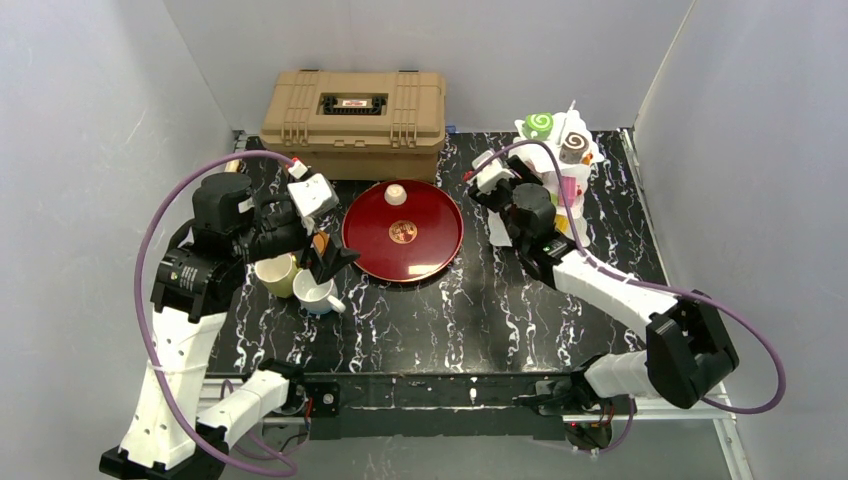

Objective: Serve the afternoon tea
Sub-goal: Place the desert on the desert table, then pick up the desert from the tray, then place the desert on the desert table, then place the clamp on the tray.

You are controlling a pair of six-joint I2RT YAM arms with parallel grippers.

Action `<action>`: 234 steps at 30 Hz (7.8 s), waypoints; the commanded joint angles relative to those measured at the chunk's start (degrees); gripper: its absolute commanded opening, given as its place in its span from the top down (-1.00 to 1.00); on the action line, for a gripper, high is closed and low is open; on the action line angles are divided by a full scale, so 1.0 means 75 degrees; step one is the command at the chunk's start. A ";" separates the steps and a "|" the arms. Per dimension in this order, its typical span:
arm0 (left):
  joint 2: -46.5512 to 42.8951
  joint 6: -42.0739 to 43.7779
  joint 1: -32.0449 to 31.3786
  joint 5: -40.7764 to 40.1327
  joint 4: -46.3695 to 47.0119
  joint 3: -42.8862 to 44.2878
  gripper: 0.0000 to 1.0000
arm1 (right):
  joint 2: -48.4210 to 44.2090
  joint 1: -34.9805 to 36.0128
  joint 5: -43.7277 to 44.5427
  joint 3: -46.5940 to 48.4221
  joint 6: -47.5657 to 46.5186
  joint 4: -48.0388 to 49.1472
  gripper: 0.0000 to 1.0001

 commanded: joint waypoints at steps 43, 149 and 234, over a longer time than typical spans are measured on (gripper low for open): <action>-0.0180 0.0094 -0.0006 -0.0156 -0.0168 0.0160 -0.94 | 0.5272 0.1771 -0.0891 0.3831 0.3916 0.2398 -0.45; -0.0366 0.0275 -0.0004 -0.0086 -0.0338 0.0255 -0.94 | 0.0570 0.0253 0.1089 -0.2062 0.3045 0.2800 -0.41; 0.0009 -0.0552 0.0021 -0.3232 -0.0238 0.0425 -0.99 | 0.5449 0.2381 -0.1656 0.7895 0.5462 -0.6766 -0.97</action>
